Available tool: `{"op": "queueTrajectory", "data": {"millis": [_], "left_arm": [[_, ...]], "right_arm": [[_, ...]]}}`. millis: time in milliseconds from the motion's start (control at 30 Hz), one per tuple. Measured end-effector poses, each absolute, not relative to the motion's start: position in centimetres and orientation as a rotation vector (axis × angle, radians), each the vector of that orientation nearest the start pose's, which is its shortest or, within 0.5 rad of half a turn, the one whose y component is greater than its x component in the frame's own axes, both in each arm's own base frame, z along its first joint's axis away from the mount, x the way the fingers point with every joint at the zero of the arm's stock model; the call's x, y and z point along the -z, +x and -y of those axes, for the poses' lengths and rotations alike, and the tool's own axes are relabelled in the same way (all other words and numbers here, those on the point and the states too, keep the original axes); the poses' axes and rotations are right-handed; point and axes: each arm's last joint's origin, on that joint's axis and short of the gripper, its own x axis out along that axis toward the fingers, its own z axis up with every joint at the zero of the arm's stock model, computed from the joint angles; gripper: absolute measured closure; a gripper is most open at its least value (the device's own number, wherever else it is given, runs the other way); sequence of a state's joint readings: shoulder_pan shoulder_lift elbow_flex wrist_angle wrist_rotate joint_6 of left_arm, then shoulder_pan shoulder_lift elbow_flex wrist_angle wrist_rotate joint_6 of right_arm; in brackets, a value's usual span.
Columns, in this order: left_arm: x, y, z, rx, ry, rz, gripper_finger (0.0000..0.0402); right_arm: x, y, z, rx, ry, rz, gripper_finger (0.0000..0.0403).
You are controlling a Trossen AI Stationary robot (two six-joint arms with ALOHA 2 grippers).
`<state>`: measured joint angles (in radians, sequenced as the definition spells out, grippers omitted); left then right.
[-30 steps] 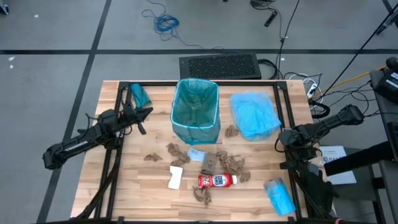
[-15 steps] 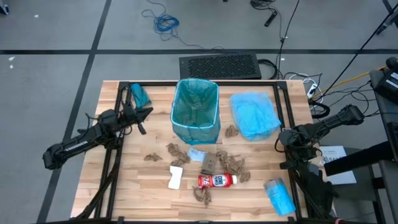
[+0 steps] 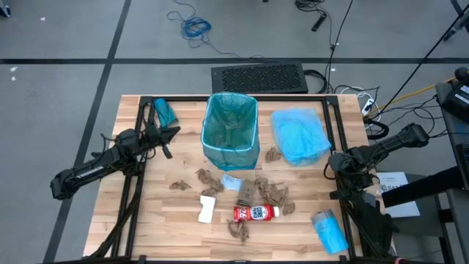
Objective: Place trash/remove bag and relplace
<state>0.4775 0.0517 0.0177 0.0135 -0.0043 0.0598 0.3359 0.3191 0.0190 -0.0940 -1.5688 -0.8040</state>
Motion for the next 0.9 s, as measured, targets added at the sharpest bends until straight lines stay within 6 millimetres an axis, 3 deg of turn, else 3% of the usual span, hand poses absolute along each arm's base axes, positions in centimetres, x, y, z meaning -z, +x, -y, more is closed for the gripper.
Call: {"op": "queueTrajectory", "data": {"millis": [600,900], "left_arm": [[-16.67,8.87,-4.61,-0.481,0.054,-0.035,0.0402],[-16.67,8.87,-4.60,-0.481,0.054,-0.035,0.0402]], "right_arm": [[-14.52,6.95,-5.49,-1.874,-0.278,0.389,0.0403],[-14.56,7.17,-5.56,-1.802,-0.382,0.454,0.0403]]}}
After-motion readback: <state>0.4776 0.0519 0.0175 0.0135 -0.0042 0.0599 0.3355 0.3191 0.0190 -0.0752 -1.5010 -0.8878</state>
